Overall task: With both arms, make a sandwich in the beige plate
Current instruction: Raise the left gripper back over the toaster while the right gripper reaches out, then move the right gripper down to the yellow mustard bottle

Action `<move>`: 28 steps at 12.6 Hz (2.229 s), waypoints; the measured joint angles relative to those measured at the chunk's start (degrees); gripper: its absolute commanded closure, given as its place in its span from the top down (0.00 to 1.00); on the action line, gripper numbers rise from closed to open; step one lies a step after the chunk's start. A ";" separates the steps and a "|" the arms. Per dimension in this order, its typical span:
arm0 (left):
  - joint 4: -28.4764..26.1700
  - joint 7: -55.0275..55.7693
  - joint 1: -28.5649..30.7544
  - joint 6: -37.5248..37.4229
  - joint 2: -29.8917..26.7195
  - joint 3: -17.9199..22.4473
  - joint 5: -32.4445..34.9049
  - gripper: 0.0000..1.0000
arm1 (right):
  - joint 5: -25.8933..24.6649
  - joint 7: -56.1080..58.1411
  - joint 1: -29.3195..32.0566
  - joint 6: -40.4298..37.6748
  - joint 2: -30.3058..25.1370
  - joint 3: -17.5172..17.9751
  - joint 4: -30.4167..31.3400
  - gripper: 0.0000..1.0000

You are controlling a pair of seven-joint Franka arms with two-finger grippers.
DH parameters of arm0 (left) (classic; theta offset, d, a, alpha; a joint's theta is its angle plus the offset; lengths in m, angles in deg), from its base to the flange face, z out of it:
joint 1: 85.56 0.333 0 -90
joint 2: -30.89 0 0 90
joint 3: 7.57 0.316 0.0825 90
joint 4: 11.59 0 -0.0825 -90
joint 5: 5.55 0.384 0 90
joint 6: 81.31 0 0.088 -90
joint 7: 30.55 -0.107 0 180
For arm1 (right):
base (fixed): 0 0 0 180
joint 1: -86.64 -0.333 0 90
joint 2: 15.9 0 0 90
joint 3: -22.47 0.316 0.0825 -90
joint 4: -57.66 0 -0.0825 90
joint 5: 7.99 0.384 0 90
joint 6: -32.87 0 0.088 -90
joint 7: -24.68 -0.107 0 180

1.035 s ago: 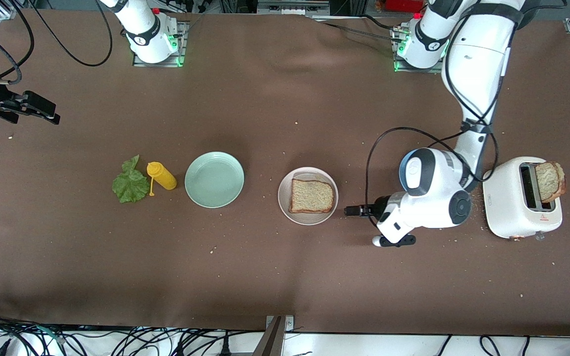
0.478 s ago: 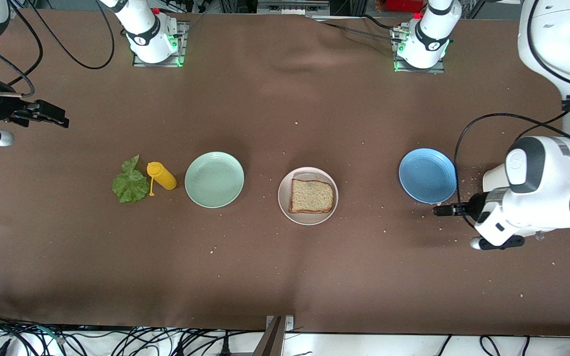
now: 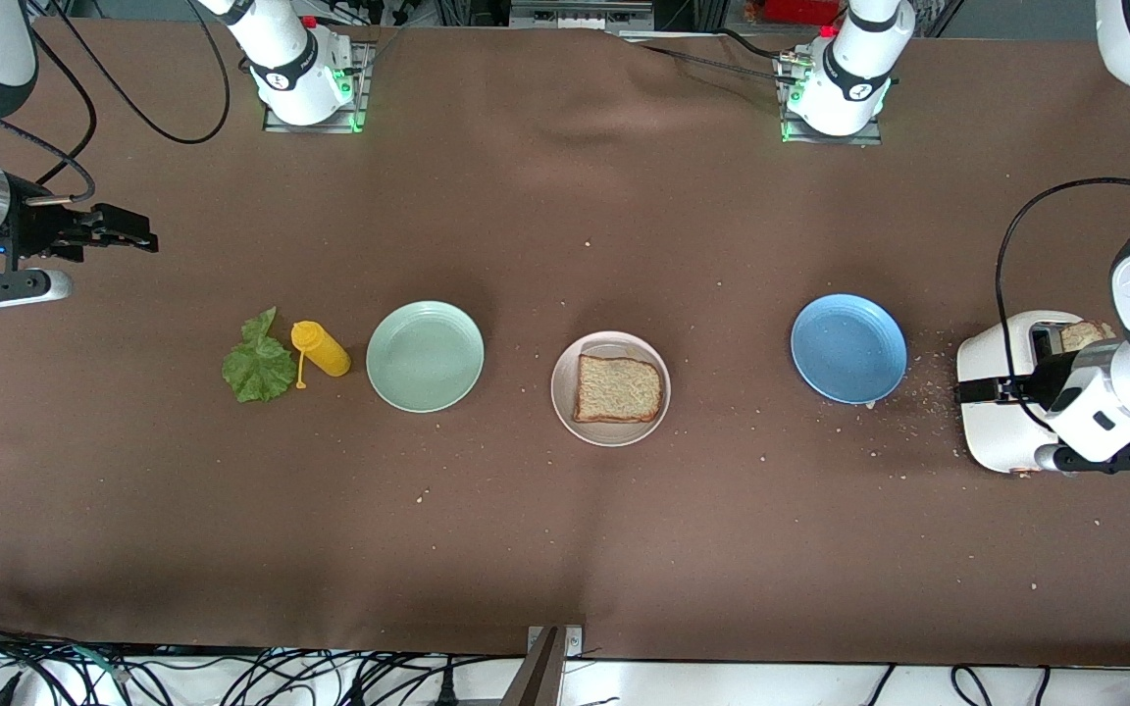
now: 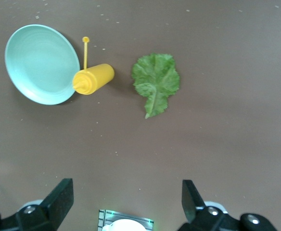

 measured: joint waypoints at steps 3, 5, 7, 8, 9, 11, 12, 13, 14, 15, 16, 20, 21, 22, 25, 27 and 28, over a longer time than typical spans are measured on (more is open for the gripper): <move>-0.44 0.00 -0.07 -1.06 -4.02 -0.22 0.89 1.00 | 2.27 15.94 2.68 2.30 2.60 -0.70 0.23 1.00; -3.46 0.40 -1.45 -1.92 -9.68 -0.80 0.90 1.00 | 6.62 27.84 5.71 4.67 5.54 -1.07 0.39 1.00; -7.64 2.55 -4.50 -2.37 -16.09 -0.93 0.90 1.00 | 12.08 39.11 8.22 6.60 9.25 -1.19 0.55 1.00; -9.00 3.12 -5.39 -3.09 -18.32 -0.98 0.90 1.00 | 14.63 43.83 9.28 7.24 11.23 -1.20 0.60 1.00; -9.62 3.16 -5.53 -4.16 -19.55 -1.09 0.90 1.00 | 16.51 47.62 10.04 7.68 12.99 -1.23 0.70 0.99; -9.64 3.16 -5.43 -5.76 -20.10 -0.92 0.90 1.00 | 19.80 55.09 11.19 9.27 15.51 -1.25 1.68 0.99; -9.67 3.16 -5.37 -5.93 -20.03 -0.84 0.90 1.00 | 22.53 59.22 11.78 9.47 16.59 -1.26 2.42 0.99; -9.75 3.16 -5.34 -6.01 -19.99 -0.79 0.90 1.00 | 25.25 63.35 12.53 9.54 17.78 -1.27 3.03 0.99; -9.84 3.16 -5.33 -6.03 -19.93 -0.79 0.90 1.00 | 26.83 67.15 13.17 9.56 18.96 -1.28 3.30 0.97; -9.92 3.16 -5.32 -6.03 -19.84 -0.79 0.90 1.00 | 27.38 70.66 13.60 9.44 19.94 -1.29 3.43 0.96; -9.93 3.16 -5.27 -6.02 -19.75 -0.77 0.90 1.00 | 28.51 74.12 14.12 9.12 20.76 -1.29 4.07 0.96; -9.93 3.16 -4.78 -5.92 -19.66 -0.68 0.91 1.00 | 36.63 90.83 15.49 7.23 22.16 -1.27 5.20 0.96; -9.92 3.16 -4.80 -5.91 -19.66 -0.76 0.91 1.00 | 39.54 95.39 15.82 6.76 22.77 -1.28 5.63 0.96; -9.90 3.16 -4.83 -5.91 -19.66 -0.79 0.91 1.00 | 42.84 100.19 16.27 6.44 24.16 -1.28 6.11 0.96; -9.87 3.16 -4.97 -5.90 -19.66 -0.90 0.91 1.00 | 50.44 112.46 17.21 5.44 30.79 -1.28 6.49 0.96; -9.87 3.16 -5.03 -5.90 -19.66 -0.94 0.91 1.00 | 54.49 118.06 17.23 5.19 34.74 -1.10 6.47 0.96; -9.87 3.16 -5.02 -5.90 -19.66 -0.93 0.91 1.00 | 56.16 119.84 17.23 4.61 36.08 -0.77 6.45 0.96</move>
